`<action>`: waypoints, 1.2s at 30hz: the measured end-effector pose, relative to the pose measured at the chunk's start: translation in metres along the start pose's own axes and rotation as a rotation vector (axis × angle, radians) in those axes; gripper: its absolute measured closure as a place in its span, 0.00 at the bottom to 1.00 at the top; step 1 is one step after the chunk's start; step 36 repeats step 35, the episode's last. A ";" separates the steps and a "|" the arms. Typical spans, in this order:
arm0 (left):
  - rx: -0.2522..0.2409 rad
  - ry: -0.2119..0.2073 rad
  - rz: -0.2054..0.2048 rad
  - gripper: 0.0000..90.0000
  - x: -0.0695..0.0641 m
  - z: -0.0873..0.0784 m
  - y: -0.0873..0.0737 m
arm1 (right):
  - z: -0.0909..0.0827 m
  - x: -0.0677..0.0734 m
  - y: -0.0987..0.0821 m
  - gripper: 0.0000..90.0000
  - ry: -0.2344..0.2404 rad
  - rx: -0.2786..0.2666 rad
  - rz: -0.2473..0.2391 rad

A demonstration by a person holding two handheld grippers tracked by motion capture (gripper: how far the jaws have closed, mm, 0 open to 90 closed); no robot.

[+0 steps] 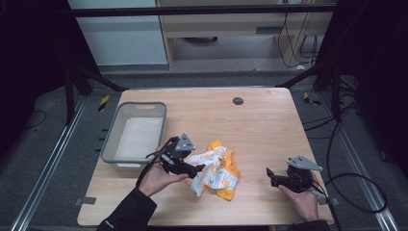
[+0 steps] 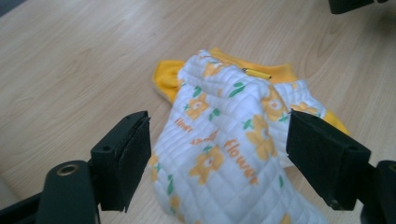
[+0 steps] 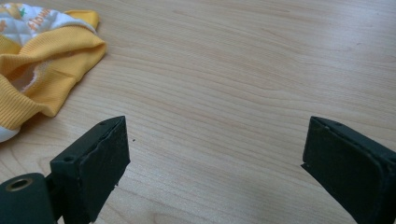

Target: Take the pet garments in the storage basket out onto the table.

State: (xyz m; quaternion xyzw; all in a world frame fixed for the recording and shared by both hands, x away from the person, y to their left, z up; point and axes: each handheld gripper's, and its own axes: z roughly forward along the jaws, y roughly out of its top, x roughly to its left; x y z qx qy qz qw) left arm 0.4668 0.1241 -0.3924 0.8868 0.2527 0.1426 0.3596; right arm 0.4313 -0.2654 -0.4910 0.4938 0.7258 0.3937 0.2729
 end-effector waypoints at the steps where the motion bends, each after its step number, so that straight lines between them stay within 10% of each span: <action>1: -0.018 0.009 -0.018 0.24 0.002 -0.004 -0.004 | 0.000 0.000 0.000 0.08 0.003 0.001 0.003; 26: -0.266 0.215 -0.222 0.29 0.007 -0.057 -0.101 | 0.000 0.002 -0.001 0.07 -0.006 0.005 -0.011; 36: -0.268 0.233 -0.275 0.29 0.011 -0.065 -0.133 | 0.002 0.005 -0.001 0.07 -0.010 0.015 -0.036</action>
